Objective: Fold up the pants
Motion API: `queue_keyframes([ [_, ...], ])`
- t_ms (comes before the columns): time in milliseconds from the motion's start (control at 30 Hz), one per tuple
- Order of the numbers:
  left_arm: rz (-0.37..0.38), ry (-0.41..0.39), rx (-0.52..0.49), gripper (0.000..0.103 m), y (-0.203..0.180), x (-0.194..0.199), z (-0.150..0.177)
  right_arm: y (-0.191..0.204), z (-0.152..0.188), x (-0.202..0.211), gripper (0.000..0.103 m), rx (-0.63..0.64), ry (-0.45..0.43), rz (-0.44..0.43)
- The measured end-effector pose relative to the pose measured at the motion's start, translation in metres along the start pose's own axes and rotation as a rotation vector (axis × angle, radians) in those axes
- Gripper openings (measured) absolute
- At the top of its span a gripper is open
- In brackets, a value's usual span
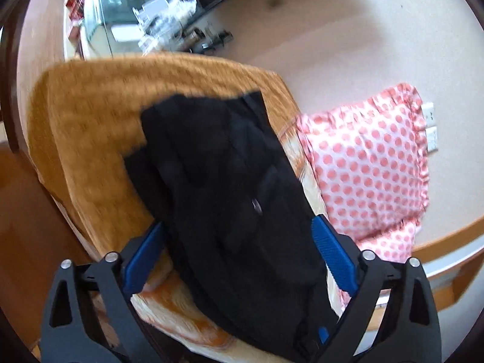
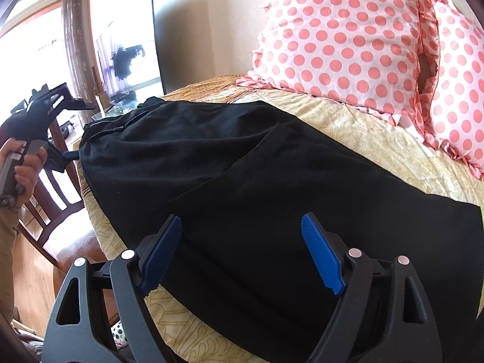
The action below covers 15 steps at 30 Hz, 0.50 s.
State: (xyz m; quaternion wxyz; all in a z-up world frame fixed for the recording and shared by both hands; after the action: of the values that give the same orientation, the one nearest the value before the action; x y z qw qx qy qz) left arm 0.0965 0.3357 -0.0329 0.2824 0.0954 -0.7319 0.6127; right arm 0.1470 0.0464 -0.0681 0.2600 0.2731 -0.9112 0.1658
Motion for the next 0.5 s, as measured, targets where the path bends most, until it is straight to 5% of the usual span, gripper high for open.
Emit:
queue_keyframes([
  [100,0.015,-0.003,0.03,0.093,-0.001,-0.003,-0.007,-0.002,0.0,0.001,0.084,0.003,-0.005,0.005],
  [200,-0.028,-0.025,0.007,0.081,-0.001,-0.005,-0.006,-0.002,-0.001,0.003,0.084,-0.003,-0.015,0.002],
  [333,-0.094,-0.069,-0.018,0.058,0.004,-0.005,-0.004,-0.003,0.0,0.007,0.084,0.001,-0.026,0.007],
  [433,-0.139,-0.085,-0.031,0.024,0.011,-0.006,-0.006,-0.006,0.002,0.01,0.084,-0.007,-0.033,0.013],
  [500,-0.149,-0.092,-0.067,0.018,0.009,-0.007,-0.007,-0.01,0.003,0.013,0.085,-0.02,-0.042,0.016],
])
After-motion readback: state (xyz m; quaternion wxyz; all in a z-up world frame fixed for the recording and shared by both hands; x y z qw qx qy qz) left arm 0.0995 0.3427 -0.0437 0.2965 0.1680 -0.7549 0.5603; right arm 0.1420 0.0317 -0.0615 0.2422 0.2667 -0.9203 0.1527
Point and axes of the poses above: each gripper's, at about its wrist camera, not at the fingertips, and x roughly against the way its jaws point, y to its left, z to its underside, the point moved 9 cm from there along -x, roughly the way its jaws point, and after that the axes turned 11 degrees about x, right-handed, at the moved point
